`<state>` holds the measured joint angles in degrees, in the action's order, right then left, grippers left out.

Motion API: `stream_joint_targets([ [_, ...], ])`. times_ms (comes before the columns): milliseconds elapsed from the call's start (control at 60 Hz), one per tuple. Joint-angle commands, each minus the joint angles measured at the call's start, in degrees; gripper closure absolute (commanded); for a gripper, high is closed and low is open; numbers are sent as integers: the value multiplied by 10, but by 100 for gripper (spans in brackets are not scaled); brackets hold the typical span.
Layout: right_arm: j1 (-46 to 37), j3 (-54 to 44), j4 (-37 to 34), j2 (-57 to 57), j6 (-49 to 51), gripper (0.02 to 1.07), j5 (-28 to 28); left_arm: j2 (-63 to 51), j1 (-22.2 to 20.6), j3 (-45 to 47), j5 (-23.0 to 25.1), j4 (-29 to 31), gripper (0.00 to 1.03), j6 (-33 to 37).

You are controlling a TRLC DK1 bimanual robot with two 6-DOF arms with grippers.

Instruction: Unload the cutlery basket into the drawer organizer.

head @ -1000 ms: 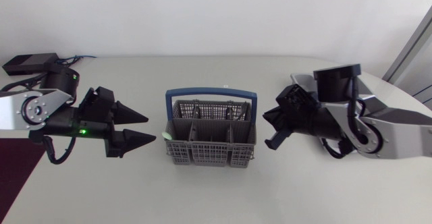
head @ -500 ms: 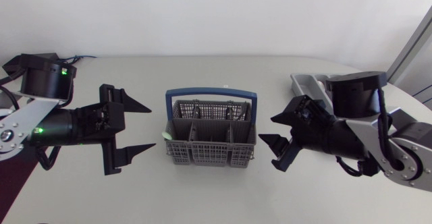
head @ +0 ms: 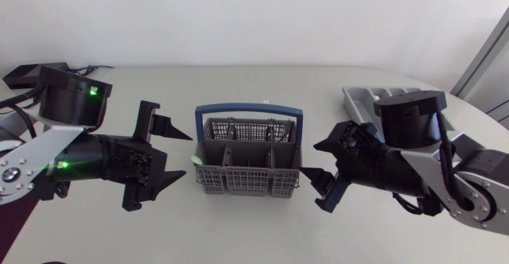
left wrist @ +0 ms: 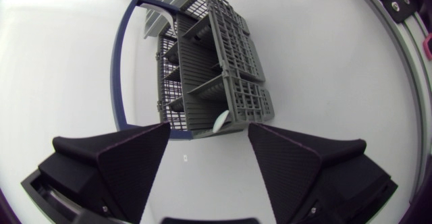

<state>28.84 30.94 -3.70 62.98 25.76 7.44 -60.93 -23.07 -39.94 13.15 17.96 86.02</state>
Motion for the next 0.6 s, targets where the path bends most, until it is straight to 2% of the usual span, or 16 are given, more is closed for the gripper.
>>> stream_joint_targets([
  [0, 4, -17, -8, -4, -4, 31, -5, 0, -2, 6, -2, -6, 43, 52],
  [233, 4, -21, -4, -1, -2, 31, -3, -12, -2, 11, -2, -13, 46, 99],
  [283, 3, -21, -4, -1, -1, 31, -3, -13, -6, 13, -2, -17, 54, 105],
  [383, 3, -21, -4, -1, -1, 31, -2, -18, -8, 17, -2, -33, 62, 120],
  [550, 3, -22, -3, -1, 0, 31, 0, -31, -20, 18, -2, -40, 63, 130],
  [583, 3, -22, -3, -1, 1, 31, 0, -33, -22, 18, -2, -40, 66, 133],
])
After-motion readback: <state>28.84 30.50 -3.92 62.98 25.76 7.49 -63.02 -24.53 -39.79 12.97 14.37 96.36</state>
